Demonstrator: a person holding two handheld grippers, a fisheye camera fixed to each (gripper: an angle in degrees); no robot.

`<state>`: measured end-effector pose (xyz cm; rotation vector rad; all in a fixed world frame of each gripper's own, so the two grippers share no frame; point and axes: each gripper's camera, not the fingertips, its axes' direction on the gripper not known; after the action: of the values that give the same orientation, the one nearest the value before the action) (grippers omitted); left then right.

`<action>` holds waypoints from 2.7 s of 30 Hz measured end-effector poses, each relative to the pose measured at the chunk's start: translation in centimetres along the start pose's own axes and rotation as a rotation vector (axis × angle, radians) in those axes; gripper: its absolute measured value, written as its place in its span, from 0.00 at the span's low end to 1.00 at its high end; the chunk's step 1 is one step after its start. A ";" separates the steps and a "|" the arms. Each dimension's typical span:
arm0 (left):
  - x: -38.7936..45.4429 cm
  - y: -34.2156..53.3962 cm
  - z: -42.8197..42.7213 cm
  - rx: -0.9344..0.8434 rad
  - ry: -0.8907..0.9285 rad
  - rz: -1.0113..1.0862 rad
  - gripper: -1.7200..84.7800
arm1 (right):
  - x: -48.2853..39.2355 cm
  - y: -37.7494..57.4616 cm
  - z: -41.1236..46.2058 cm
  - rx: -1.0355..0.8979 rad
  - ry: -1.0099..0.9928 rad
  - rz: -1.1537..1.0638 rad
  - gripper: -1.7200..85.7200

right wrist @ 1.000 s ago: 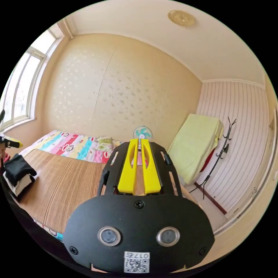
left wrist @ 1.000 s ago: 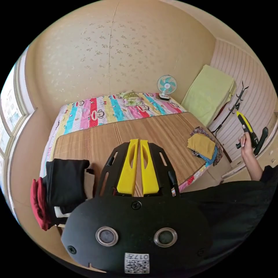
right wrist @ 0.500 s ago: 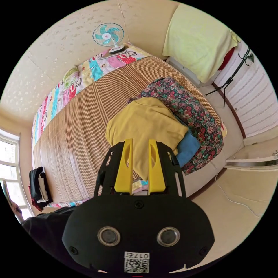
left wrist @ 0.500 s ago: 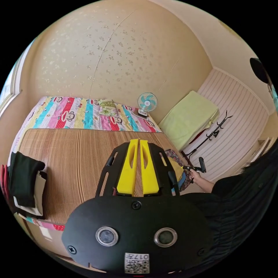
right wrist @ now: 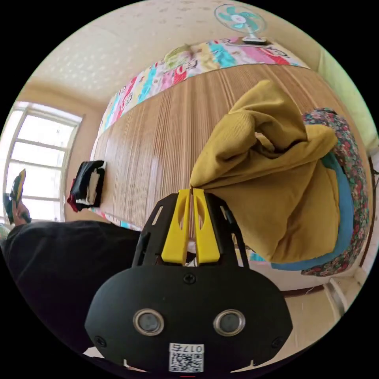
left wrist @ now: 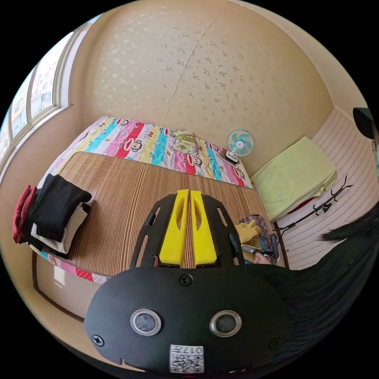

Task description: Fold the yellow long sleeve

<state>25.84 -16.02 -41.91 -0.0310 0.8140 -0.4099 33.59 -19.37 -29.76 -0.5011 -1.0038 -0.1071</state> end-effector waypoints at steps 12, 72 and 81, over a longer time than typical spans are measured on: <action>2.6 -5.3 3.9 -0.147 0.089 0.043 0.01 | 13.2 -7.6 -4.4 0.182 0.039 0.293 0.20; -23.8 -35.6 -8.0 -0.679 1.325 -0.529 0.25 | -17.6 25.2 -31.8 0.866 -1.308 -1.529 0.04; -22.6 -31.3 -7.6 -0.747 1.638 -0.833 0.27 | -22.0 15.0 -31.5 0.772 -1.700 -1.676 0.04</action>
<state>-4.16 -35.63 -25.61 -0.8427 2.5717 -0.8935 50.96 -23.39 -66.97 1.3963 -2.7060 -0.8215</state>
